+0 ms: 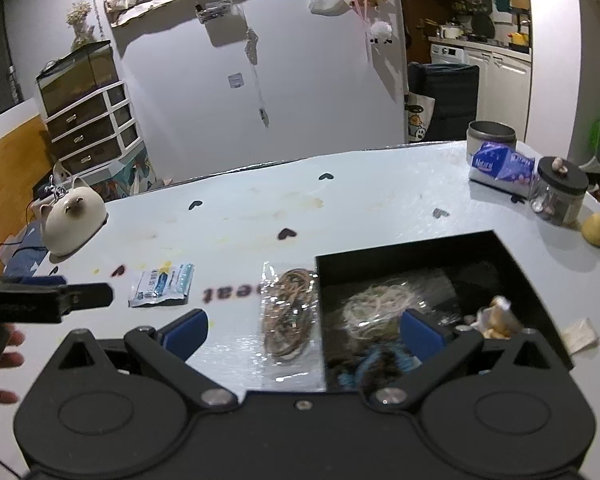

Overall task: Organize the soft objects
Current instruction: 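Withdraw both tools from the box toward the remaining items, then grasp the medicine sachet with the left tool while the right grasps the brown cord bag, then carry the sachet and cord bag over the box and open both tools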

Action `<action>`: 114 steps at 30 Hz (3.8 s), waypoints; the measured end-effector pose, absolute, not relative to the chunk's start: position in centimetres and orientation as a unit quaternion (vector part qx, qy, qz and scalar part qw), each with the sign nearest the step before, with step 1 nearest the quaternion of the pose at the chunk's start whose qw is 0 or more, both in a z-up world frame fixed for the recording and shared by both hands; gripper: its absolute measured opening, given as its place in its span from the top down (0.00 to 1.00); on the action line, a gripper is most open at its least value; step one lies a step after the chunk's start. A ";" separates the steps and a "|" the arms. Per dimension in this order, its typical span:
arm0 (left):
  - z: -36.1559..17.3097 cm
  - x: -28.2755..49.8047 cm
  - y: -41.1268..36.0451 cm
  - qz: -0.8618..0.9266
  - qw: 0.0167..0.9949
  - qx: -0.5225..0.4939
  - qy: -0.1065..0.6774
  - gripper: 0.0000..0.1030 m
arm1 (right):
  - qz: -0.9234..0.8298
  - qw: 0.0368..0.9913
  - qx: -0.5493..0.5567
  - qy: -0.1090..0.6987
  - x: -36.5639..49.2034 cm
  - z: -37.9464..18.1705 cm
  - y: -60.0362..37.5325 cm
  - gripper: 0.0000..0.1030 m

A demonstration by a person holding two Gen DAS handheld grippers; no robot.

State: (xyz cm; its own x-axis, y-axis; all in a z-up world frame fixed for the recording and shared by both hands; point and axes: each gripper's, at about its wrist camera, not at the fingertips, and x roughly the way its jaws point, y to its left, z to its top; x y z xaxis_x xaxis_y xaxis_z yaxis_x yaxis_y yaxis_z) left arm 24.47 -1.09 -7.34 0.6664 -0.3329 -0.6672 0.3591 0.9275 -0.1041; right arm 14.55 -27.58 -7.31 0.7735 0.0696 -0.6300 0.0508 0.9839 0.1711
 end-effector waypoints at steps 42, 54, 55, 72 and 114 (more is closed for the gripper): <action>-16.2 32.1 1.8 -0.304 0.828 0.016 0.470 0.00 | -0.020 0.869 -0.111 0.482 24.7 -15.8 -18.3 0.65; -16.5 33.4 -1.5 -0.251 0.848 0.112 0.453 0.13 | 0.065 0.855 -0.096 0.505 22.3 -15.5 -17.1 0.84; -16.6 33.3 -1.7 -0.249 0.849 0.120 0.451 0.16 | 0.079 0.851 -0.086 0.512 21.6 -15.3 -16.9 0.85; -15.7 30.9 -0.1 -0.223 0.860 0.078 0.453 0.42 | 0.122 0.845 0.026 0.520 18.2 -13.4 -18.9 0.25; -5.4 19.8 -6.5 -0.188 0.901 -0.097 0.378 0.53 | 0.110 0.918 0.040 0.379 14.6 -4.7 -30.4 0.75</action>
State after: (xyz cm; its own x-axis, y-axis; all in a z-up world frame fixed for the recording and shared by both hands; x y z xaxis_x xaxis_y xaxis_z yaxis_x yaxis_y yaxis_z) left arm 19.82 -6.55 -5.43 0.6432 -0.4126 -0.6451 0.2662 0.9104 -0.3169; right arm 14.65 -30.35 -4.75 0.6891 0.2325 -0.6864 -0.1712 0.9725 0.1576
